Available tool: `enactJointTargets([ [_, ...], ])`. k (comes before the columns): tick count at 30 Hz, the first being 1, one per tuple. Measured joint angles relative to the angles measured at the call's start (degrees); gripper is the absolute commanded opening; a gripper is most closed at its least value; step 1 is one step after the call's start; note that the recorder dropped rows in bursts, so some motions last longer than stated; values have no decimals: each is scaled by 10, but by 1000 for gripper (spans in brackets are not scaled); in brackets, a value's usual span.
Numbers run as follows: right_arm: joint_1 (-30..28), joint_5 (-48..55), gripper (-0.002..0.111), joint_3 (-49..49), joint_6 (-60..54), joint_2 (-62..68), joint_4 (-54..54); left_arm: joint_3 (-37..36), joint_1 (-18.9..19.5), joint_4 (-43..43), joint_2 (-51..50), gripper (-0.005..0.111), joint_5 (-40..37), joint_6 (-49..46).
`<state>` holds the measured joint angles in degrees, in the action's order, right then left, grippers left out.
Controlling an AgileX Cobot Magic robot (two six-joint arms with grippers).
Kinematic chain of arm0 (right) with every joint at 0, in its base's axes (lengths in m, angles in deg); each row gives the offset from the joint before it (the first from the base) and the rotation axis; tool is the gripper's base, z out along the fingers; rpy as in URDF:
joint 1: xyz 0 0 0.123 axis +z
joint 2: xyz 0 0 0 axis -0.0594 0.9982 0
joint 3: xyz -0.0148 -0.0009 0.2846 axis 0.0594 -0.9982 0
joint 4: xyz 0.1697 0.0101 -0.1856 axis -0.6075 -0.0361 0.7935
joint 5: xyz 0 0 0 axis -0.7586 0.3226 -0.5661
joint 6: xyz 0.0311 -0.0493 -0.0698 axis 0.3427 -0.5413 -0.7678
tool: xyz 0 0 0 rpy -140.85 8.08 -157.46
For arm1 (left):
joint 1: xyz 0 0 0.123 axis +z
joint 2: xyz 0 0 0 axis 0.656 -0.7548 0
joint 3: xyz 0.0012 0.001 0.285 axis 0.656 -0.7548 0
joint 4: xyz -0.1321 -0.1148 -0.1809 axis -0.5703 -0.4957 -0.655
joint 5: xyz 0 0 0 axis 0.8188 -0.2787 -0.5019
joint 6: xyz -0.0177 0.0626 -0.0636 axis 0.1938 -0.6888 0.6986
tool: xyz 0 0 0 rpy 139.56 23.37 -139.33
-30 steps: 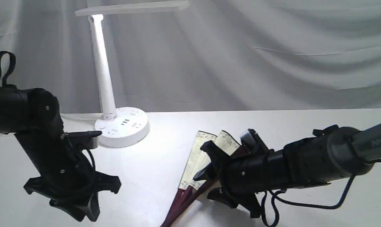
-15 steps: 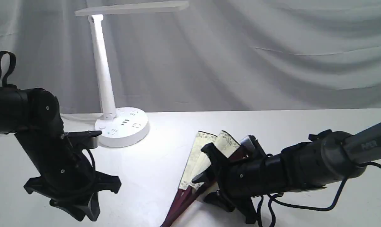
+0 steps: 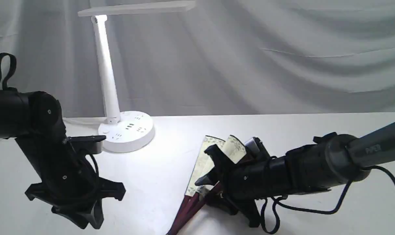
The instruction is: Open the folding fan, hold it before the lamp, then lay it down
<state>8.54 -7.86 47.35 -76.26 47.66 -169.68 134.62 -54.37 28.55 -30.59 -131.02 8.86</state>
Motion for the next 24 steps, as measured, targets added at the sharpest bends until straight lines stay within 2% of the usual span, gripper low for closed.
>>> enactJointTargets([
  [2, 0, 0, 40, 0, 0, 1, 1, 0, 0, 0, 0, 25, 0, 0],
  [8, 0, 3, 13, 1, -14, 2, 1, 0, 0, 0, 0, 25, 0, 0],
  [12, 0, 17, 1, 1, -43, 3, 1, 0, 0, 0, 0, 25, 0, 0],
  [19, -1, 69, 0, 1, -121, 7, 1, 0, 0, 3, 0, 25, 0, -1],
  [24, -25, 169, 0, 1, -175, 11, 10, 0, 0, 11, 0, 25, 0, -1],
])
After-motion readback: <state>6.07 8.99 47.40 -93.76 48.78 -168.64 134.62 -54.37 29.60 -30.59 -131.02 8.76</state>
